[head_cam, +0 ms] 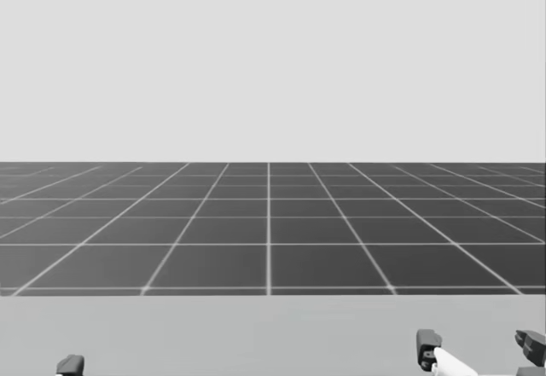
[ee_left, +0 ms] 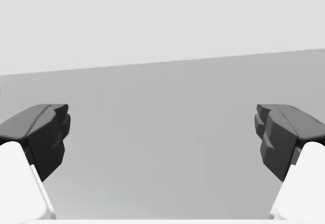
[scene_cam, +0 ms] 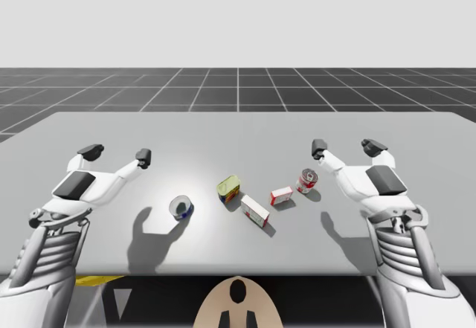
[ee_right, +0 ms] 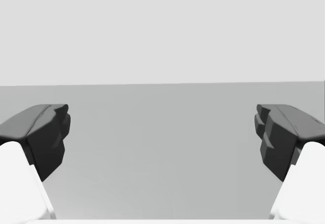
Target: Lift the tuna fish can off the table.
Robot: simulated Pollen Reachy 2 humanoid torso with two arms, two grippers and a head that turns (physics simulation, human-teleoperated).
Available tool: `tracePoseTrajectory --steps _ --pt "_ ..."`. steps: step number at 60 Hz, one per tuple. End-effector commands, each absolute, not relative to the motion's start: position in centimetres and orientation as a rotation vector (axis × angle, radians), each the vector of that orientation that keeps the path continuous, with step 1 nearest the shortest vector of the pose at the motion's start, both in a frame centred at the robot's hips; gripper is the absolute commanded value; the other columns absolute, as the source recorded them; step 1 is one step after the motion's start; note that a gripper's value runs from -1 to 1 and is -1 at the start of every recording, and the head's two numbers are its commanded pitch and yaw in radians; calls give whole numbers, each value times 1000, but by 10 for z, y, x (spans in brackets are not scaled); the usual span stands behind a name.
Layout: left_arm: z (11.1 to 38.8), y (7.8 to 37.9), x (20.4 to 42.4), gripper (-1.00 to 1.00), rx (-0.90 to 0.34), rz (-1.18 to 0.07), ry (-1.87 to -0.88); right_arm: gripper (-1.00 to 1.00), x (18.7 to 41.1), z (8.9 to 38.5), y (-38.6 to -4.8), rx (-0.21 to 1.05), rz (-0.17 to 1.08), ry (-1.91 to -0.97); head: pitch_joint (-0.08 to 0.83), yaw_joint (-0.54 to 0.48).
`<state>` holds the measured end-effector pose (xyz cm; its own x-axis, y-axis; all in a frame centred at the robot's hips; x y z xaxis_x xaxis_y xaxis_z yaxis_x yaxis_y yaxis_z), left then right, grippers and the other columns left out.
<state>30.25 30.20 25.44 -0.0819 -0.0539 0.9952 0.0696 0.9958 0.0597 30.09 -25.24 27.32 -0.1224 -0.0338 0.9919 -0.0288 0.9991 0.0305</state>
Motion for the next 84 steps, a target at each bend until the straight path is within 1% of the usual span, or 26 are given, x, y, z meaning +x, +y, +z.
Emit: tracePoseTrajectory --steps 1,3,7,13,14,20,39,48,65,76,84 --pt "254 303 304 -1000 -3 -91 -1632 -1000 301 271 -255 48 0 -1699 0 -12" --pt "253 303 304 -1000 -1 -94 -1631 -1000 300 270 -254 34 -7 -1696 3 -12" --pt "253 303 305 -1000 1 -95 -1633 -1000 300 271 -253 50 -4 -1692 14 -11" --pt "254 303 305 -1000 0 -92 -1635 -1000 301 271 -253 46 9 -1690 56 -6" --pt "254 304 305 -1000 -1 -91 -1635 -1000 301 271 -253 33 9 -1687 78 -4" --pt "254 303 304 -1000 1 -94 -1637 -1000 302 269 -253 -19 -5 -1696 135 2" --pt "252 302 305 -1000 6 -115 -1639 -1000 304 268 -252 -50 -12 -1703 361 46" --pt "250 301 305 -1000 9 -131 -1633 -1000 304 265 -252 -67 -11 -1693 461 94" --pt "248 297 306 -1000 8 -151 -1625 -1000 304 264 -250 -90 -2 -1678 624 236" --pt "248 295 305 -1000 1 -158 -1624 -1000 305 262 -247 -90 10 -1667 689 287" --pt "251 293 303 -1000 -17 -159 -1624 -1000 305 261 -247 -91 15 -1663 718 298"
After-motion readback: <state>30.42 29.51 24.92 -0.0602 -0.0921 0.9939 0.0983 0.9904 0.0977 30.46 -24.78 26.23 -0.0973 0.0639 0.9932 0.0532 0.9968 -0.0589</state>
